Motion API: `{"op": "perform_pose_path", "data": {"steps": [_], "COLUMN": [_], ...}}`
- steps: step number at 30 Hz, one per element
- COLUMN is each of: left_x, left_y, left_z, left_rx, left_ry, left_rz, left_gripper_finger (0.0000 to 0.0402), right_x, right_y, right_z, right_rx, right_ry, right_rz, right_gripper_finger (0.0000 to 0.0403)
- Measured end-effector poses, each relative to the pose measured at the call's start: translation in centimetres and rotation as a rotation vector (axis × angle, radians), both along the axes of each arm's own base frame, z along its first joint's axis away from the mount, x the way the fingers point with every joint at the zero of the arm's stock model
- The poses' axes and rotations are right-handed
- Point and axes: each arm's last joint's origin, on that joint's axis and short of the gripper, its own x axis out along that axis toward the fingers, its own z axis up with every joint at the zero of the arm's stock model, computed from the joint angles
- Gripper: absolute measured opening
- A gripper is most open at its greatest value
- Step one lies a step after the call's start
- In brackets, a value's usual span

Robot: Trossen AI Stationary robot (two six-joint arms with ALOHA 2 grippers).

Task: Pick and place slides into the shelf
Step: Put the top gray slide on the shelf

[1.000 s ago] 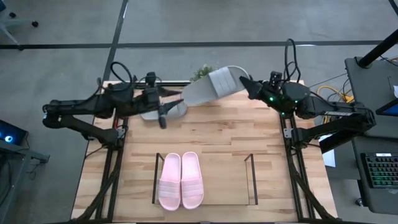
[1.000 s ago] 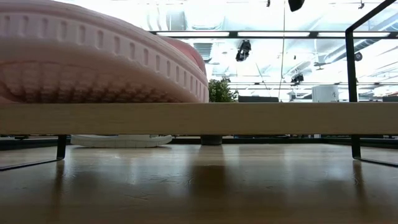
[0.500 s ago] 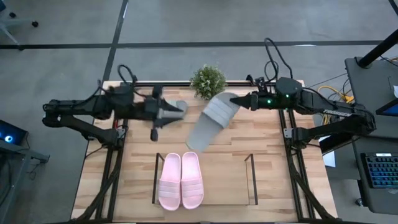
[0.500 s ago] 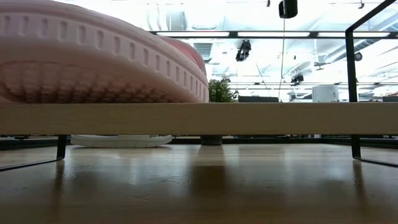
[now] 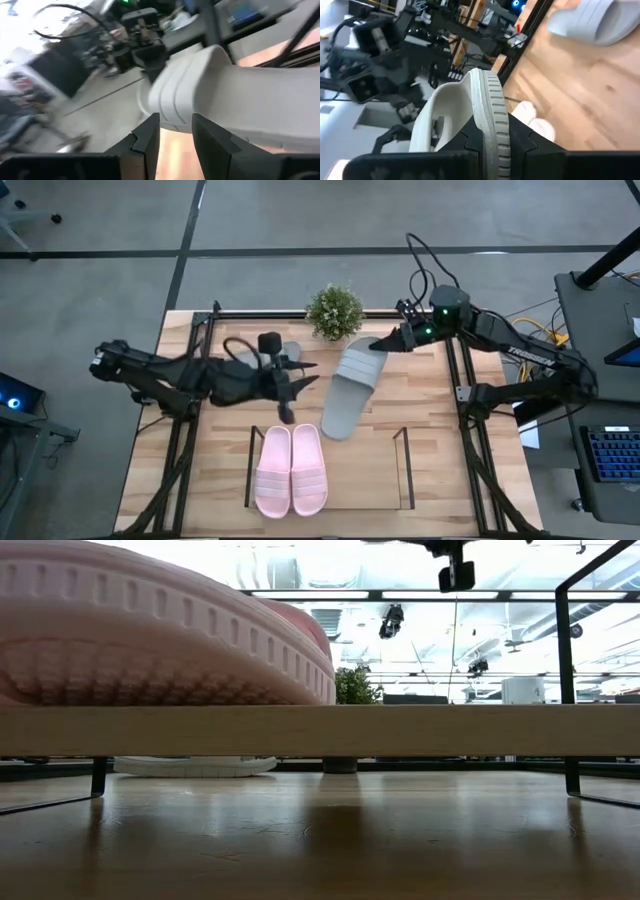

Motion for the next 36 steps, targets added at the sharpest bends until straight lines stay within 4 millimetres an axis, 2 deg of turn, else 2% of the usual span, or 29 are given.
{"op": "perform_pose_path", "data": {"steps": [5,11,17,24,29,36], "left_x": [0.0,0.1,1.7,3.6,3.3,2.3], "left_y": [-2.1,-3.7,-5.1,-8.1,-9.5,-10.1], "left_z": [0.2,-1.0,-2.8,-5.0,-4.8,-3.5], "left_rx": [0.087,0.141,0.18,0.429,0.454,0.407], "left_ry": [0.007,0.053,0.108,0.242,0.231,0.168], "left_rz": [0.124,0.182,0.163,0.221,0.248,0.229], "left_gripper_finger": [0.0099,0.0099,0.0099,0.0099,0.0099,0.0099], "right_x": [-0.6,-1.2,-0.8,-0.5,-1.0,-1.6], "right_y": [-1.6,-3.5,-4.6,-5.3,-6.0,-6.7], "right_z": [0.0,0.2,-0.3,-0.8,-0.9,-0.7], "right_rx": [-0.045,-0.082,-0.028,0.01,0.017,-0.002], "right_ry": [-0.011,-0.04,-0.047,-0.035,-0.042,-0.05], "right_rz": [-0.057,-0.129,-0.081,-0.046,-0.042,-0.071], "right_gripper_finger": [0.0033,0.0033,0.0033,0.0033,0.0033,0.0033]}}
